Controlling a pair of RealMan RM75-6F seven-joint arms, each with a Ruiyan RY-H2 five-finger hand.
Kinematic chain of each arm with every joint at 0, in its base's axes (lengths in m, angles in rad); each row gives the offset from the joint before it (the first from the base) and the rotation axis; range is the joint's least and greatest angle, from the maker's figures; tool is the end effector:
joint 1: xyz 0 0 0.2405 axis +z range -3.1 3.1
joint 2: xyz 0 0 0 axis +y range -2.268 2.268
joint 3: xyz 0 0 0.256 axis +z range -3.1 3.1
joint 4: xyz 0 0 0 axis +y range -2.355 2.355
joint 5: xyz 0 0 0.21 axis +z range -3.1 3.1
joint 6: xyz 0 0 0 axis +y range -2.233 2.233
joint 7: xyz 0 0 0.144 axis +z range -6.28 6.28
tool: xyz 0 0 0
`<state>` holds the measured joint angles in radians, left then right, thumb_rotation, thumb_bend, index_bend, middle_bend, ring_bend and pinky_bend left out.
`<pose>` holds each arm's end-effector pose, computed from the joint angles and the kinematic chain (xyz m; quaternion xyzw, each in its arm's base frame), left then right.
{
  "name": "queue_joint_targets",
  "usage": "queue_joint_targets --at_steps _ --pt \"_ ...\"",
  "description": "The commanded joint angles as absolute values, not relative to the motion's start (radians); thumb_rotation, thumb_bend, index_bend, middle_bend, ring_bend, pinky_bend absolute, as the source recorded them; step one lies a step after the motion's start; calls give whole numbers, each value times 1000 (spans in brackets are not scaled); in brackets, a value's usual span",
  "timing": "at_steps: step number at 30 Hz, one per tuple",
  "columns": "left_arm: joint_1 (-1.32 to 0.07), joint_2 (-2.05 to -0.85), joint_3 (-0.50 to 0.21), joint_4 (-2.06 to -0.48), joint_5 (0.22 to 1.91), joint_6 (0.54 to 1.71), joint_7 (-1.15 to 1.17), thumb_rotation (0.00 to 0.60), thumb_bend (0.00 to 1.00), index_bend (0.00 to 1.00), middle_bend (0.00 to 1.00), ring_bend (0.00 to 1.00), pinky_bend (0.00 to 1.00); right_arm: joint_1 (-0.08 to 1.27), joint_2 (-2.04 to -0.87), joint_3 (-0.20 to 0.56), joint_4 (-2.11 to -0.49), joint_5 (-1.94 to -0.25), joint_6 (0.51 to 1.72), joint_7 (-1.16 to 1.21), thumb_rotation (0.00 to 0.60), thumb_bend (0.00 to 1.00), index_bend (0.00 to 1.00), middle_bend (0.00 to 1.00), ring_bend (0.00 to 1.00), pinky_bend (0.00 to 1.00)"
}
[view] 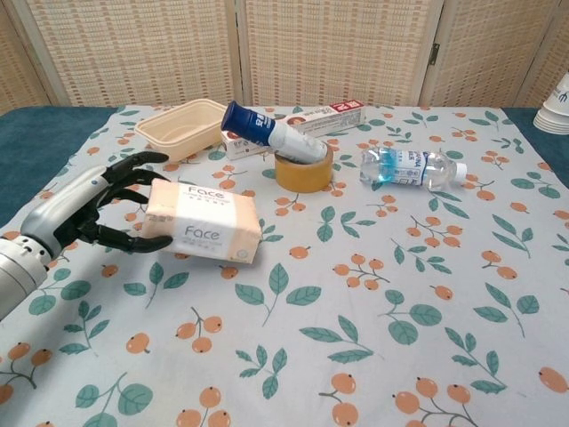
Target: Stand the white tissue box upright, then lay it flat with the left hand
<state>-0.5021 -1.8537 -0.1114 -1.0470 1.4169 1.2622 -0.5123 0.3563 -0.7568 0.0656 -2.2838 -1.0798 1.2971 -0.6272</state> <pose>-0.2144 0.2980 -0.0566 -0.5276 -0.5485 -0.5650 0.3186 -0.1956 -0.2191 0.1914 0.6791 -0.3618 0.2395 0.5921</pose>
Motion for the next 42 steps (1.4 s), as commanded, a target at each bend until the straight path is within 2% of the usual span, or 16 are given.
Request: queue_joint_targets --at_steps 1,9,15,23,26,29,32,35,37,39,42 --pt "-505 -1836 -109 -1059 1434 1252 -556 600 104 0 0 0 56 356 -757 65 -2284 -1082 1298 -627 600 72 245 152 0 109" --pt "-507 -1805 -120 -1090 1457 1271 -582 600 71 0 0 0 26 356 -759 65 -2282 -1085 1299 -625 600 72 251 153 0 109" --pt "-509 -1747 -153 -1161 1458 1292 -564 600 70 0 0 0 26 354 -758 65 -2286 -1094 1298 -610 600 72 251 153 0 109" --pt "-511 -1608 -206 -1298 1465 1328 -498 600 132 0 0 0 33 352 -746 66 -2292 -1107 1295 -591 600 72 251 153 0 109" --pt "-503 -1520 -235 -1384 1429 1321 -406 600 249 0 0 0 43 350 -741 65 -2299 -1118 1295 -585 600 72 251 153 0 109" --pt "-496 -1401 -266 -1476 1354 1274 -281 600 302 0 42 23 72 344 -734 62 -2311 -1138 1297 -579 600 73 251 152 0 109" --pt "-490 -1250 -266 -1569 1266 1204 -60 600 298 16 90 56 119 336 -725 59 -2324 -1165 1303 -568 600 72 251 152 0 109" --pt "-475 -1093 -211 -1655 1261 1166 173 600 277 121 135 102 112 324 -714 54 -2337 -1197 1313 -557 600 72 251 153 0 109" --pt "-454 -1000 -165 -1715 1278 1161 297 600 226 128 159 122 111 313 -706 51 -2344 -1223 1322 -547 600 72 251 153 0 109" --pt "-435 -931 -121 -1761 1283 1146 389 600 176 132 156 93 102 303 -699 49 -2348 -1249 1334 -539 600 72 251 153 0 109" --pt "-428 -850 -96 -1854 1204 1094 448 600 147 131 113 23 82 291 -694 46 -2354 -1276 1346 -538 600 72 251 153 0 109"
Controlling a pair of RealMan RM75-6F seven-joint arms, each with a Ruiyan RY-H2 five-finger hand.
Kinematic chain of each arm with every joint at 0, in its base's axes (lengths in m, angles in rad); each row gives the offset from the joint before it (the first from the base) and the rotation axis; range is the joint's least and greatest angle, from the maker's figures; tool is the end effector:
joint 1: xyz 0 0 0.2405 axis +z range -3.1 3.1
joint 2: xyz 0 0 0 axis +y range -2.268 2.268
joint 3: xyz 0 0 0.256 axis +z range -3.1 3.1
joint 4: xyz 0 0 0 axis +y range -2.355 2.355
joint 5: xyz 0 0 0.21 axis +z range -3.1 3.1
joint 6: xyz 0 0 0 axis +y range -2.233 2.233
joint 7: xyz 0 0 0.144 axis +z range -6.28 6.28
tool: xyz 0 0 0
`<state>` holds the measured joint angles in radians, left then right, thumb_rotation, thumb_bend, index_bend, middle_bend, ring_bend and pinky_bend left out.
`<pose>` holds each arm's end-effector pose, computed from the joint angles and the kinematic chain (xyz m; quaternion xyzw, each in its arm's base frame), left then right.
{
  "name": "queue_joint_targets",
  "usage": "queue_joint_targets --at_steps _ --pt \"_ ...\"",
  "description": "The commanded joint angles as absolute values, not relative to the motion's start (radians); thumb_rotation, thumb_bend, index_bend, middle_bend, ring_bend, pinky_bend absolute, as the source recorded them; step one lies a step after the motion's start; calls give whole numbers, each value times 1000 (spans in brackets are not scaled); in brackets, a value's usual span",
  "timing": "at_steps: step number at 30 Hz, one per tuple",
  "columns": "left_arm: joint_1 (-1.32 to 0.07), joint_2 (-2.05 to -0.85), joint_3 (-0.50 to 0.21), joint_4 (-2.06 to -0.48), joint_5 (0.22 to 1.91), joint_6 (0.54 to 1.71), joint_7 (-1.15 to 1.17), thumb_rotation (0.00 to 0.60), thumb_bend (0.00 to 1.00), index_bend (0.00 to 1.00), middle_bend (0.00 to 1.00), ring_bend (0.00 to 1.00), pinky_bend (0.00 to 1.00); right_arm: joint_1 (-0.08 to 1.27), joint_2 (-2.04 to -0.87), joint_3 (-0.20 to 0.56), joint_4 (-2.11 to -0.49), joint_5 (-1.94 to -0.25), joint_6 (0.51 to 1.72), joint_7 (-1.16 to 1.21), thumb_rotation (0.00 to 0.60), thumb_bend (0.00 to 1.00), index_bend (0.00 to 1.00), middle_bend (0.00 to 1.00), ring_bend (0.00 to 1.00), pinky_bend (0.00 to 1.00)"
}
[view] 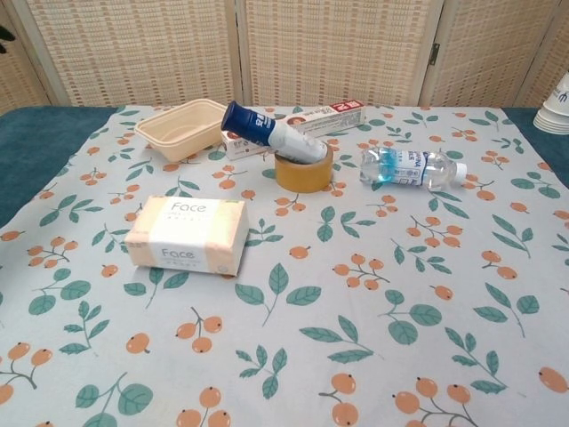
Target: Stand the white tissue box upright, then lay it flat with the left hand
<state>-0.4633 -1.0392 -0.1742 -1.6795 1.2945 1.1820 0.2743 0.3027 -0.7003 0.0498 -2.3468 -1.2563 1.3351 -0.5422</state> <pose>-0.2352 0.3104 0.1665 -0.6873 -0.2820 -0.3451 0.5736 -0.1729 -0.2040 0.2022 0.6833 -0.3466 0.2953 0.5707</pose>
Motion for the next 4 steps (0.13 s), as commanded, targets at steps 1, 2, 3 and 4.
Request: queue_joint_targets --at_steps 1,2,3,4 --pt "-429 -840 -96 -1868 1187 1091 456 600 145 117 92 9 81 289 -693 45 -2356 -1282 1346 -538 600 72 251 153 0 109" --pt "-430 -835 -97 -1876 1176 1093 467 600 144 106 84 4 80 287 -693 44 -2356 -1287 1346 -539 600 72 251 153 0 109" --pt "-432 -831 -96 -1882 1168 1095 484 600 143 101 85 3 80 285 -694 42 -2356 -1294 1346 -541 600 73 251 153 0 109" --pt "-434 -830 -95 -1889 1163 1095 493 600 142 100 86 4 79 284 -694 42 -2356 -1297 1345 -542 600 72 252 153 0 109"
